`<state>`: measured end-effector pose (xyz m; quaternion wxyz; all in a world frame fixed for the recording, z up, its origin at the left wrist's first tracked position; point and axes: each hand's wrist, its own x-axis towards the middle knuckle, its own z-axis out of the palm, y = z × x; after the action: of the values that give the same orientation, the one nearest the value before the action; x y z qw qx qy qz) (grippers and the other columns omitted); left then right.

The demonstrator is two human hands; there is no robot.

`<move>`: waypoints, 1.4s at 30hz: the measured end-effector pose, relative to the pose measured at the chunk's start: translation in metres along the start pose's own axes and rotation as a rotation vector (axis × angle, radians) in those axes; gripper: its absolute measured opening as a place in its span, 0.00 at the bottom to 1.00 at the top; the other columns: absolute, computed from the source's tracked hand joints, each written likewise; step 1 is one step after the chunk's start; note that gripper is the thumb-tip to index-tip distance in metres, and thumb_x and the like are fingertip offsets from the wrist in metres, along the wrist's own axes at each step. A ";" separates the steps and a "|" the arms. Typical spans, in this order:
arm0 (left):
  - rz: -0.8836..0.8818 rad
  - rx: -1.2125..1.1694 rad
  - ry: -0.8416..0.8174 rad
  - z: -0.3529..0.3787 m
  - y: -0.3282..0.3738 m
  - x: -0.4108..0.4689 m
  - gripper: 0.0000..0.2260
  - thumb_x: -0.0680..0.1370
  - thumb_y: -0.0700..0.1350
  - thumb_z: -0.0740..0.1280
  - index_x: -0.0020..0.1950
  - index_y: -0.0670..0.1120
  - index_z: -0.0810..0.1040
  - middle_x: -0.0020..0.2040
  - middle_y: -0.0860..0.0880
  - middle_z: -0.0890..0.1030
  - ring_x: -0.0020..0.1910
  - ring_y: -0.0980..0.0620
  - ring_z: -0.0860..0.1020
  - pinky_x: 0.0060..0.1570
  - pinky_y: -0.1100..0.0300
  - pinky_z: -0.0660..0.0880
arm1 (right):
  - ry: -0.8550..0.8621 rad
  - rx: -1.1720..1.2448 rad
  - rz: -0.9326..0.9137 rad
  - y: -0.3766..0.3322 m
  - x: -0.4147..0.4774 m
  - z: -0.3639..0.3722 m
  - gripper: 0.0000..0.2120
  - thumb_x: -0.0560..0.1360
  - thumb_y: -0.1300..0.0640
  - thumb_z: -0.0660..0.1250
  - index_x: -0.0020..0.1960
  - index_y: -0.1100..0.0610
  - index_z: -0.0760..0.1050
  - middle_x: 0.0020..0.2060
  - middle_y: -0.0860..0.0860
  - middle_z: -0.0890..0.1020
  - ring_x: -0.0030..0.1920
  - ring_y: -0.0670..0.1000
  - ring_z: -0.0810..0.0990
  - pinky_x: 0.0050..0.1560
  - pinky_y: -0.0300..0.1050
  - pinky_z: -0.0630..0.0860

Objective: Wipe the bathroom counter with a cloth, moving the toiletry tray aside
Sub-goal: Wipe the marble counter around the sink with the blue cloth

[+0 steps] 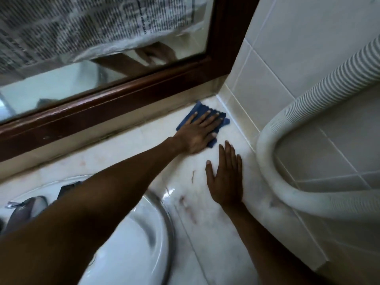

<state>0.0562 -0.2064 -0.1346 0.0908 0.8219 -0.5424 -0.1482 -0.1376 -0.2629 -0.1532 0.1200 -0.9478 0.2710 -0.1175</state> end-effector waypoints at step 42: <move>0.009 0.116 0.017 0.018 0.005 -0.110 0.25 0.85 0.58 0.41 0.82 0.57 0.44 0.82 0.56 0.46 0.81 0.53 0.43 0.78 0.49 0.42 | 0.071 0.005 0.105 0.024 -0.045 -0.014 0.25 0.80 0.47 0.58 0.74 0.57 0.67 0.77 0.54 0.64 0.77 0.54 0.62 0.74 0.54 0.61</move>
<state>0.0055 -0.1068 -0.1338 0.0485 0.8246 -0.5530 -0.1092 -0.1902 -0.2602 -0.1543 0.1187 -0.9272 0.3241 -0.1452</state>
